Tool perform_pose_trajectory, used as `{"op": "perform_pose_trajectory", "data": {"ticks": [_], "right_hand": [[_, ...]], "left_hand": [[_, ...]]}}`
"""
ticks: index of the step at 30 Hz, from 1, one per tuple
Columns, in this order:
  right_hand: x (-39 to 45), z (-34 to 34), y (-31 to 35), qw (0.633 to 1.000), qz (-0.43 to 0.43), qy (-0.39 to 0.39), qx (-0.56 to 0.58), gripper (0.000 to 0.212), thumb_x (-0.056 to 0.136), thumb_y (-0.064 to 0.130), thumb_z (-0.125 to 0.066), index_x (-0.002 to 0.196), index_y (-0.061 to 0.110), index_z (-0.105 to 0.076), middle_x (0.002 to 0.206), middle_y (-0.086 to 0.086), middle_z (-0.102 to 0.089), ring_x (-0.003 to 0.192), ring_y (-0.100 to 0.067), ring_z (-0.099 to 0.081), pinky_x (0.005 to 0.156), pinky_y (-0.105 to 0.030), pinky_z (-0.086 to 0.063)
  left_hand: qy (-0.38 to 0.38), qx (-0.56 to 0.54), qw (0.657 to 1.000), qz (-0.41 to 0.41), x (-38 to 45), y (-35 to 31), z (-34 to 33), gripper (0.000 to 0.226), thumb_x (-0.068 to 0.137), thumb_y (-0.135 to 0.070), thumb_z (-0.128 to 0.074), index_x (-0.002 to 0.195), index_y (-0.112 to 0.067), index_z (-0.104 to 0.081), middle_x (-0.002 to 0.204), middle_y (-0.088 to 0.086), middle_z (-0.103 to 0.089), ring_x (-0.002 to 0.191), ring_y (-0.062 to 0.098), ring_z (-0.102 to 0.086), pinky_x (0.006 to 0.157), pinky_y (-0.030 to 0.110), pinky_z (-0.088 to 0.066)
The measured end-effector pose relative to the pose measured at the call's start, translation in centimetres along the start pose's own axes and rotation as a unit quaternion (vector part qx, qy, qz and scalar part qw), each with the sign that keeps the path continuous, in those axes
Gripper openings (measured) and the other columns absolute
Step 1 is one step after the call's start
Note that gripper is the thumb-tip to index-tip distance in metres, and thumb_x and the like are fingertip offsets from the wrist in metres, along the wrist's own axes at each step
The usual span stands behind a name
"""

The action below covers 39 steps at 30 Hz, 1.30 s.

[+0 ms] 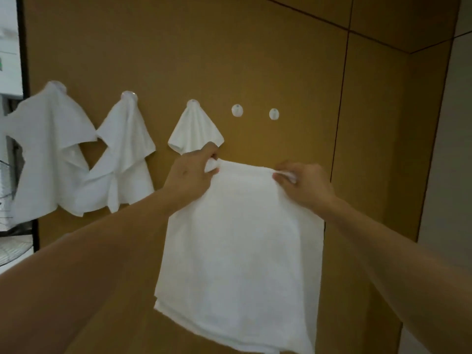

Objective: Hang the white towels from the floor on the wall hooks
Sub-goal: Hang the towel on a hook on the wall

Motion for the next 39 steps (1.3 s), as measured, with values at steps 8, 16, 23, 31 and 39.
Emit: {"op": "perform_pose_trajectory", "data": {"ticks": [8, 16, 23, 31, 39], "right_hand": [[10.3, -6.6, -9.0, 0.946, 0.305, -0.024, -0.112, 0.036, 0.078, 0.005, -0.074, 0.112, 0.019, -0.076, 0.059, -0.009, -0.055, 0.046, -0.025, -0.050, 0.042, -0.029, -0.039], [20.5, -13.8, -13.9, 0.929, 0.338, -0.045, -0.142, 0.031, 0.084, 0.020, -0.067, 0.115, 0.018, -0.074, 0.059, -0.004, -0.053, 0.048, -0.020, -0.047, 0.050, -0.023, -0.027], [31.1, -16.9, -15.8, 0.916, 0.280, -0.167, -0.236, 0.041, 0.084, 0.026, -0.067, 0.125, 0.020, -0.068, 0.073, -0.015, -0.061, 0.060, -0.032, -0.059, 0.052, -0.028, -0.030], [38.2, -20.8, -17.4, 0.950, 0.198, -0.137, -0.197, 0.044, 0.098, 0.035, -0.041, 0.141, 0.032, -0.050, 0.098, -0.014, -0.061, 0.091, -0.035, -0.059, 0.063, -0.034, -0.031], [34.8, -25.9, -17.2, 0.964, 0.179, -0.196, 0.014, 0.035, 0.094, 0.020, -0.059, 0.127, 0.015, -0.066, 0.065, -0.010, -0.058, 0.057, -0.023, -0.051, 0.054, -0.030, -0.035]], "left_hand": [[0.098, 0.261, 0.945, -0.169, 9.2, 3.7, -8.4, 0.044, 0.093, -0.011, -0.053, 0.135, -0.026, -0.055, 0.086, -0.005, -0.036, 0.069, 0.018, -0.046, 0.059, 0.029, -0.043], [0.081, 0.403, 0.882, -0.230, 19.1, 10.0, -13.5, 0.047, 0.088, -0.016, -0.042, 0.133, -0.021, -0.054, 0.104, 0.009, -0.055, 0.074, 0.024, -0.059, 0.056, 0.037, -0.054], [0.010, 0.454, 0.865, -0.215, 28.3, 13.7, -14.6, 0.048, 0.092, -0.020, -0.034, 0.139, -0.019, -0.046, 0.112, 0.012, -0.050, 0.089, 0.031, -0.057, 0.064, 0.041, -0.049], [-0.015, 0.470, 0.869, -0.150, 33.8, 15.7, -17.6, 0.041, 0.095, -0.019, -0.037, 0.134, -0.017, -0.045, 0.102, 0.010, -0.046, 0.074, 0.026, -0.049, 0.056, 0.036, -0.041], [-0.121, 0.095, 0.987, 0.045, 30.4, 15.7, -23.9, 0.037, 0.099, -0.046, -0.027, 0.095, -0.027, -0.059, 0.085, -0.002, -0.059, 0.073, 0.018, -0.051, 0.064, 0.036, -0.038]]}}
Point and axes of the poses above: each hand's wrist, its own x-axis towards the middle knuckle, its own z-axis out of the back of the hand, y = z × x, the point moved 2 cm from there along x, towards the middle knuckle
